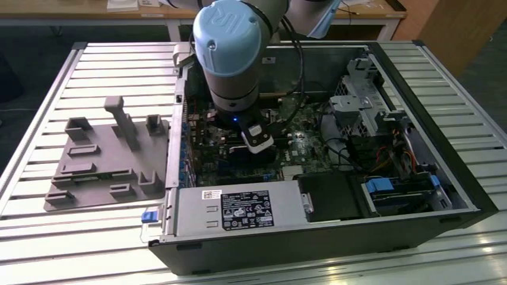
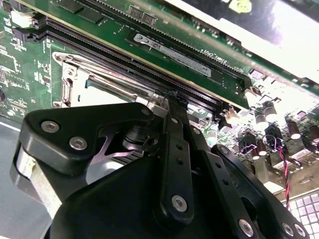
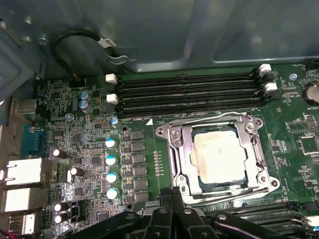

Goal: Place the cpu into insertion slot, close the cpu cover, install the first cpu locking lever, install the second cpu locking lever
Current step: 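Install the second cpu locking lever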

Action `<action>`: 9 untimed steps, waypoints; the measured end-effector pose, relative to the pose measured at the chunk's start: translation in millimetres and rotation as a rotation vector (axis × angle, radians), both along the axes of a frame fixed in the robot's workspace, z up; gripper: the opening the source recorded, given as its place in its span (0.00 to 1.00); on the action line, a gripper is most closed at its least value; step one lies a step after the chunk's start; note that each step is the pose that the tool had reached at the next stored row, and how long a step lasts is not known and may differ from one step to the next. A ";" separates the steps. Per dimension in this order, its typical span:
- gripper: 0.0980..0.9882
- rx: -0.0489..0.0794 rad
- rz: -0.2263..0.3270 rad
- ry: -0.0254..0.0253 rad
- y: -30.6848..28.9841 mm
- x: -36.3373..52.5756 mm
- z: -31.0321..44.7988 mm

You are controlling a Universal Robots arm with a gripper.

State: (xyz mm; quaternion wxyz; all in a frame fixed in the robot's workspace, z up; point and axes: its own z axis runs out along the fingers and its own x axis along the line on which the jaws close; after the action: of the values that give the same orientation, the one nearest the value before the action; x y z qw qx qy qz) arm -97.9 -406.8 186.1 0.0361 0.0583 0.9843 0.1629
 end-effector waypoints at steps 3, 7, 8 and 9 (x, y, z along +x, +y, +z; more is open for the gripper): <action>0.00 0.000 0.000 -0.0001 0.0 0.0 -0.1; 0.00 0.000 0.000 -0.0002 0.1 0.0 5.0; 0.00 0.000 0.000 -0.0002 0.0 0.0 6.5; 0.00 0.000 0.000 -0.0002 0.0 0.0 8.1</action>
State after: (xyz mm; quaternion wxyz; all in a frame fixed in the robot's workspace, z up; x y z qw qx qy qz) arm -97.9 -406.7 194.2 0.0362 0.0584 0.9842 0.1630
